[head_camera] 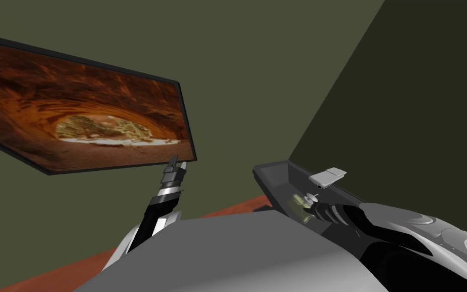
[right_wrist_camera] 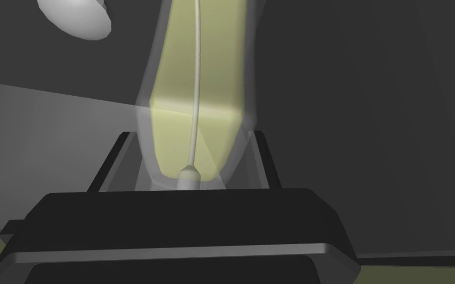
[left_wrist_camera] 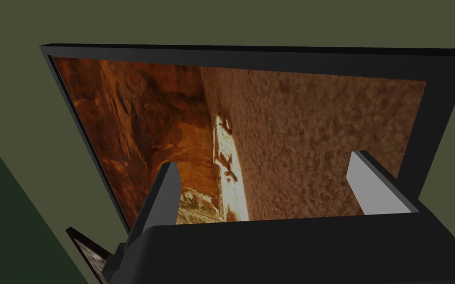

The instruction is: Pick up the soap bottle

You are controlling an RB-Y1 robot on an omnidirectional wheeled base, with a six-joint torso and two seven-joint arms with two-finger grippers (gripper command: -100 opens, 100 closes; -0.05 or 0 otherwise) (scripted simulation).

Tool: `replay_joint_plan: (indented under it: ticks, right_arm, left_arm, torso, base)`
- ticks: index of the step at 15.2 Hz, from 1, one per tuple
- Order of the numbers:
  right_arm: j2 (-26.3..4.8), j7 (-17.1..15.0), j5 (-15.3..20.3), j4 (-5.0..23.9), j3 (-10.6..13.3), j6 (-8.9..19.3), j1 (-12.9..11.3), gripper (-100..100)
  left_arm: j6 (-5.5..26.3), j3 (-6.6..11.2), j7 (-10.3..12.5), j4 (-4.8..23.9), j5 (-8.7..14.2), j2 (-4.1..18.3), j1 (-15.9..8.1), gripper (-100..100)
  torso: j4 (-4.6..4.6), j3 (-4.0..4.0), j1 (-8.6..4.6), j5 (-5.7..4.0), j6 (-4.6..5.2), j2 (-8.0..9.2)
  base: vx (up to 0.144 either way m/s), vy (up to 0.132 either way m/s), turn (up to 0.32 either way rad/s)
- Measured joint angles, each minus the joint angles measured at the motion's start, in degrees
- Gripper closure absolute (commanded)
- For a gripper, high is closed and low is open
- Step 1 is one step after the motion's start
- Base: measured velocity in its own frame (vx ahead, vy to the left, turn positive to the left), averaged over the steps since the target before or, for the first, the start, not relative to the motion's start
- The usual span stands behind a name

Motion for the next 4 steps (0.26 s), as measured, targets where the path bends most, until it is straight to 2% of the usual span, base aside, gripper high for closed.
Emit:
replay_joint_plan:
  ticks: [1,3,4]
  right_arm:
    - [-0.7,-0.2,-0.1,-0.1,-0.1,-0.1,-0.1,100]
    - [-2.6,-0.8,-0.6,-0.4,-1.6,-0.8,1.0,100]
    - [-3.6,-1.3,-0.8,-0.7,-2.1,-1.0,1.2,100]
  left_arm:
    - [0.0,0.00,0.0,0.0,0.0,0.0,0.0,0]
    - [0.0,0.00,0.0,0.0,0.0,0.0,0.0,0]
    - [0.0,0.00,0.0,0.0,0.0,0.0,0.0,0]
  torso:
    - [0.00,0.01,0.04,0.03,0.03,0.03]
    - [0.02,0.08,0.13,0.06,0.04,0.16]
    - [0.03,0.11,0.15,0.06,0.04,0.20]
  base:
    - [-0.036,0.021,-0.143]
    - [-0.056,0.025,-0.124]
    - [-0.034,0.013,-0.036]
